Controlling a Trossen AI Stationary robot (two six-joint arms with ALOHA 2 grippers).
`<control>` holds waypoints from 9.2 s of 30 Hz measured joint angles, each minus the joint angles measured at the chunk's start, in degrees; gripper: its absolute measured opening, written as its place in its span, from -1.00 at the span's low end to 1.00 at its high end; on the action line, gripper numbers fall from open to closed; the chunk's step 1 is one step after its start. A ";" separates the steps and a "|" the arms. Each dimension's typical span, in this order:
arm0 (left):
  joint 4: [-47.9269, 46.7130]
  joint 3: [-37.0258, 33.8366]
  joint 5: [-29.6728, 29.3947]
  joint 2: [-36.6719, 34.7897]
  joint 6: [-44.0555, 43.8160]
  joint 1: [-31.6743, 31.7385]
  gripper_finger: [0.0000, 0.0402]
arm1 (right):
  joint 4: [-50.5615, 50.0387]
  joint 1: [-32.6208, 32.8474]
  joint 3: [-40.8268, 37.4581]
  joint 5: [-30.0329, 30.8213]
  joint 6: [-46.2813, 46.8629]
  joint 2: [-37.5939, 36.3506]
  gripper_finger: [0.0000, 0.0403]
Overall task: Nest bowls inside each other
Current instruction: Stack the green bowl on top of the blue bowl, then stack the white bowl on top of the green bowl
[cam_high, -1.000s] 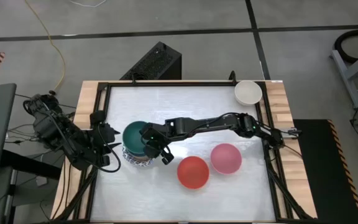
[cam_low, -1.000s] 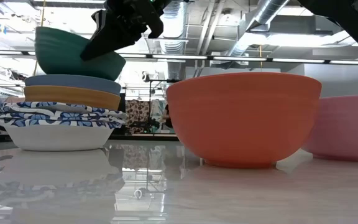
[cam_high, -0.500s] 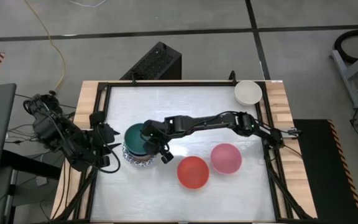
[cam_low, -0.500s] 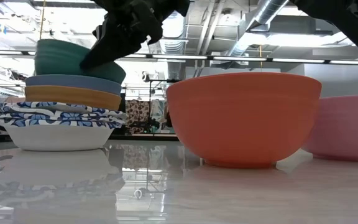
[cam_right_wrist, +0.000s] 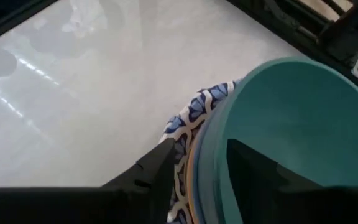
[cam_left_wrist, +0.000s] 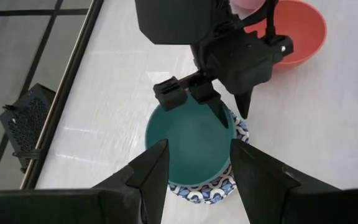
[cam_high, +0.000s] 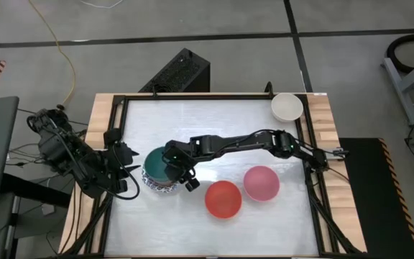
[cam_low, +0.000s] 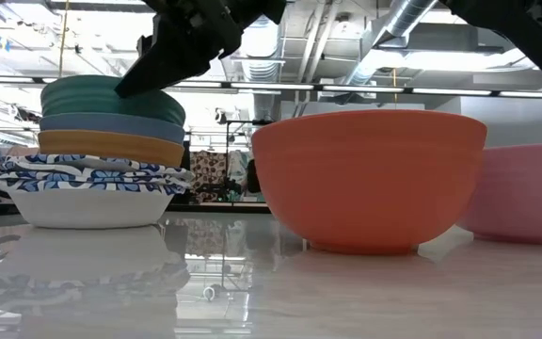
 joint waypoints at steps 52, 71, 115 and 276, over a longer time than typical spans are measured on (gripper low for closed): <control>0.02 -0.04 -28.46 -1.44 0.67 -12.96 -0.20 | 5.55 6.41 -11.23 38.01 0.07 -14.86 -0.99; 30.05 -0.07 2.47 -13.44 43.78 9.73 -0.73 | 39.59 -3.29 -68.81 22.34 12.97 -67.96 -0.97; 68.29 -67.41 50.68 -48.80 41.41 65.54 -1.00 | -8.32 -34.97 -81.85 34.60 45.50 -67.78 0.12; 82.90 -94.20 1.64 -63.43 25.57 69.57 -1.00 | -4.28 3.18 -2.97 13.91 -12.46 -4.50 -0.96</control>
